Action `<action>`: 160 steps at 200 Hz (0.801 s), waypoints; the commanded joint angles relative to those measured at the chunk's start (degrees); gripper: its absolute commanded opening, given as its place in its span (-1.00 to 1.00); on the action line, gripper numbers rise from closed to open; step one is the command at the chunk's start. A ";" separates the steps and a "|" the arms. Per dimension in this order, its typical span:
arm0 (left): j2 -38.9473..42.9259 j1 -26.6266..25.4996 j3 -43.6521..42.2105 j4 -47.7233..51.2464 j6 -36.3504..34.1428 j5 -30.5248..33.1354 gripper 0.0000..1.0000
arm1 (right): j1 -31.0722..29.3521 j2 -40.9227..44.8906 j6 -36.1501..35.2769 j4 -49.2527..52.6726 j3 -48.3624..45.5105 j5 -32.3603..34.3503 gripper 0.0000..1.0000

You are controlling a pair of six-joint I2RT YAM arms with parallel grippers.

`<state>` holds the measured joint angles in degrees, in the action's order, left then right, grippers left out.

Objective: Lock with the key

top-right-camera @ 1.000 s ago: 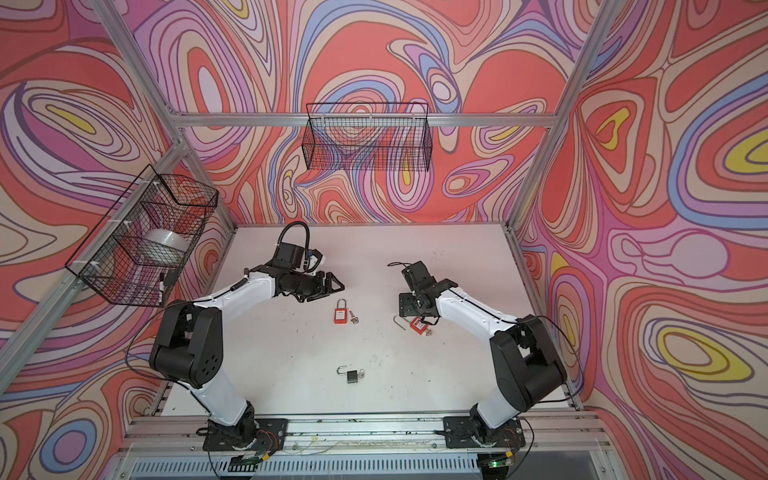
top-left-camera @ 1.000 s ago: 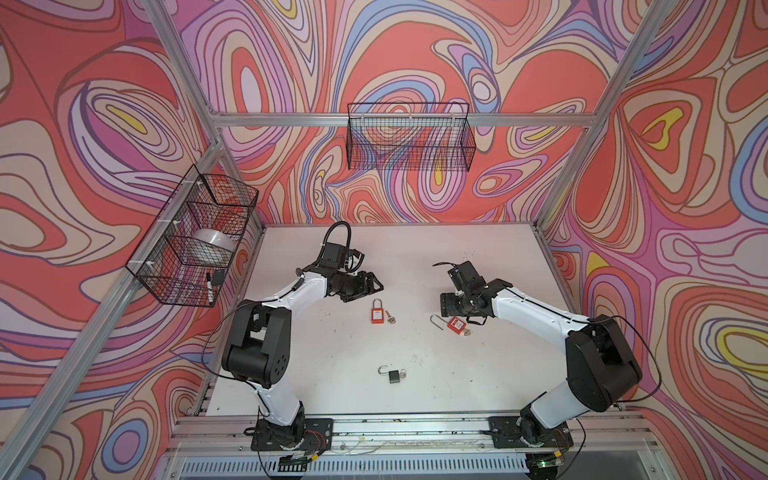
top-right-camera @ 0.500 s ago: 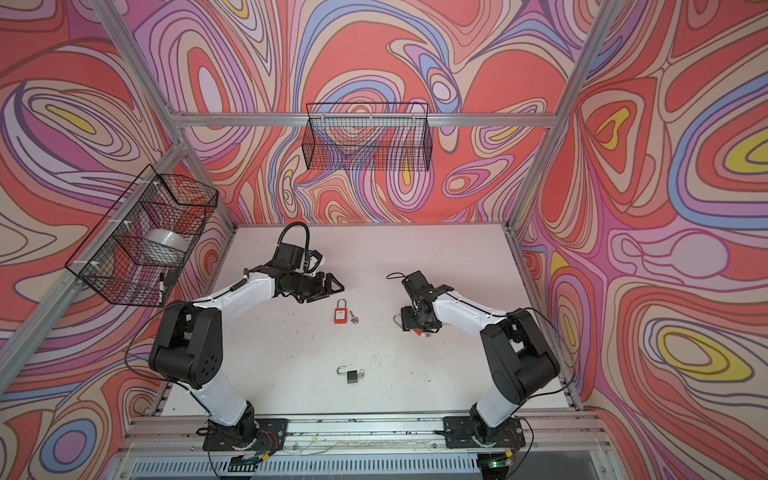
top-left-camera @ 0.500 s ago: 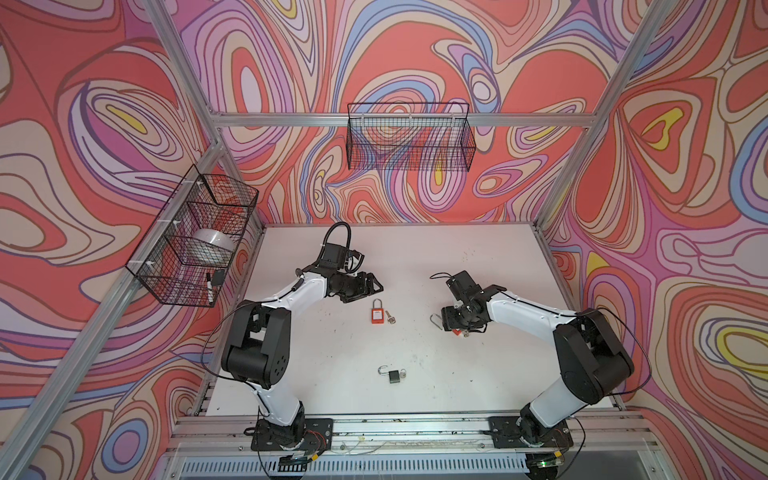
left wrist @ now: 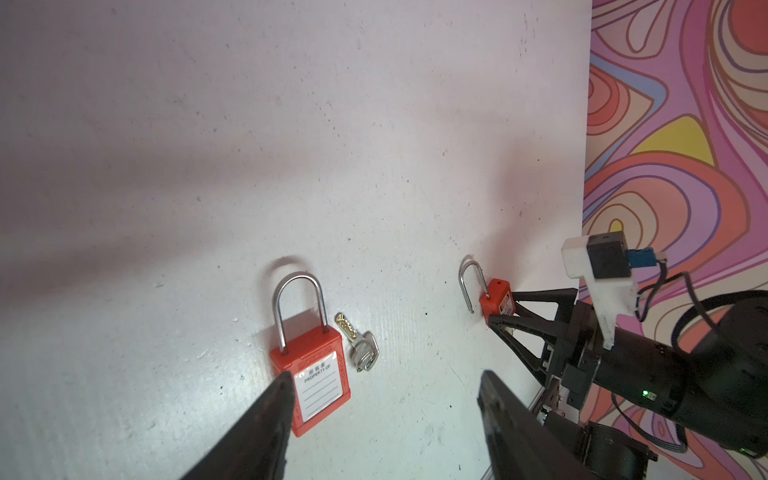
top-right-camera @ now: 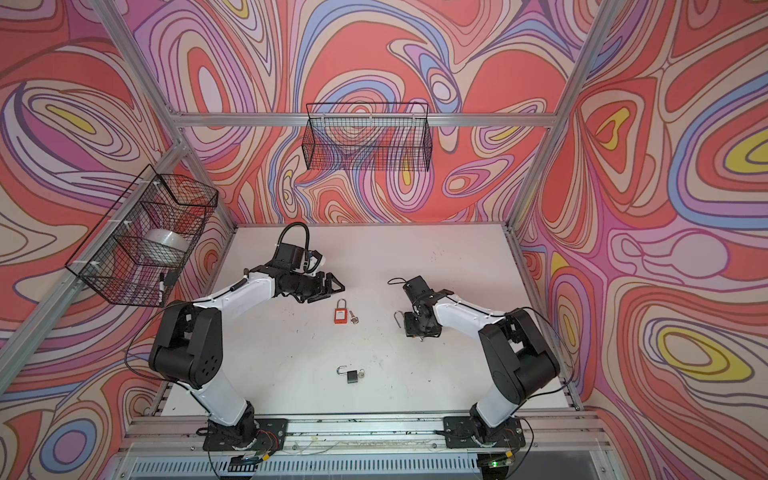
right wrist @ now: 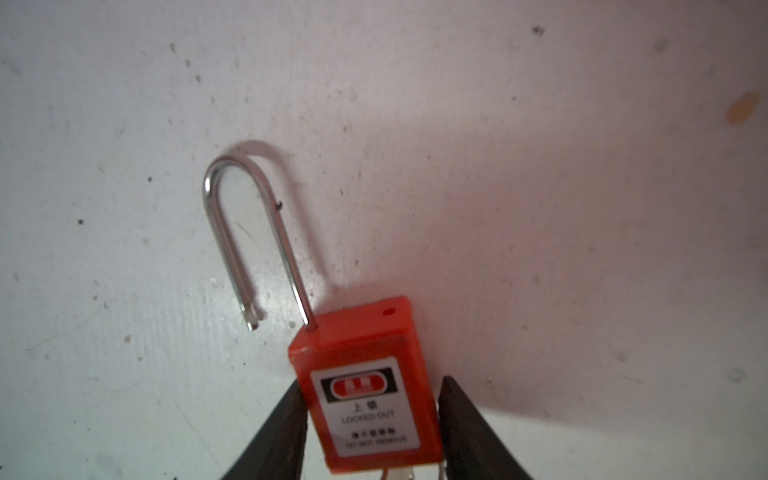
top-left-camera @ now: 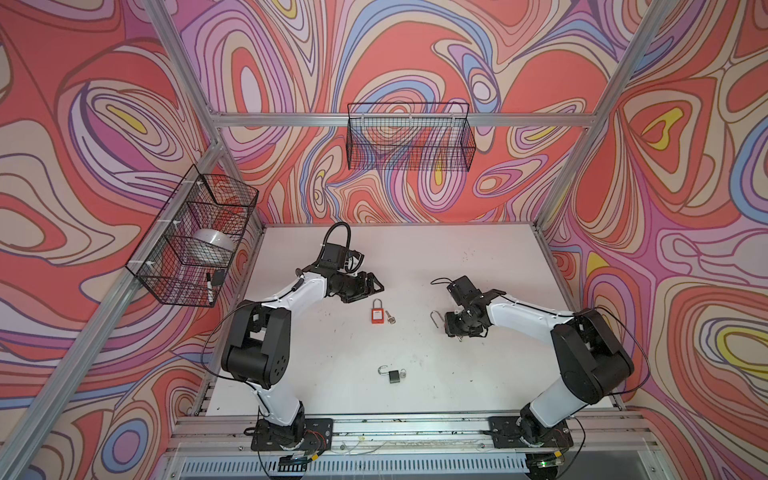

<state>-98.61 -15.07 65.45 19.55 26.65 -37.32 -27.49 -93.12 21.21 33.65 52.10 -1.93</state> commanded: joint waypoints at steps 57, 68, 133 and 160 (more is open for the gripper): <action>2.31 -1.63 -1.31 -1.59 0.19 -2.05 0.42 | 0.02 0.46 0.04 -5.35 -0.86 -9.64 -0.35; 2.86 -1.63 -1.55 -2.16 -0.55 -2.51 0.42 | 0.04 0.82 1.13 -7.13 -0.71 -13.04 -0.38; 5.75 -1.74 -1.31 -3.93 -2.66 -7.13 0.40 | 0.22 3.07 10.34 -24.85 -0.77 -35.61 -0.41; 8.07 -2.37 -2.33 -7.34 -3.10 -8.52 0.39 | 0.24 2.02 14.59 -32.26 -0.15 -41.98 -0.42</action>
<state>-93.49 -16.69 64.16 16.32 25.10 -43.07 -27.44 -91.29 30.65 11.81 51.31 -33.82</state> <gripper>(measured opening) 0.699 0.416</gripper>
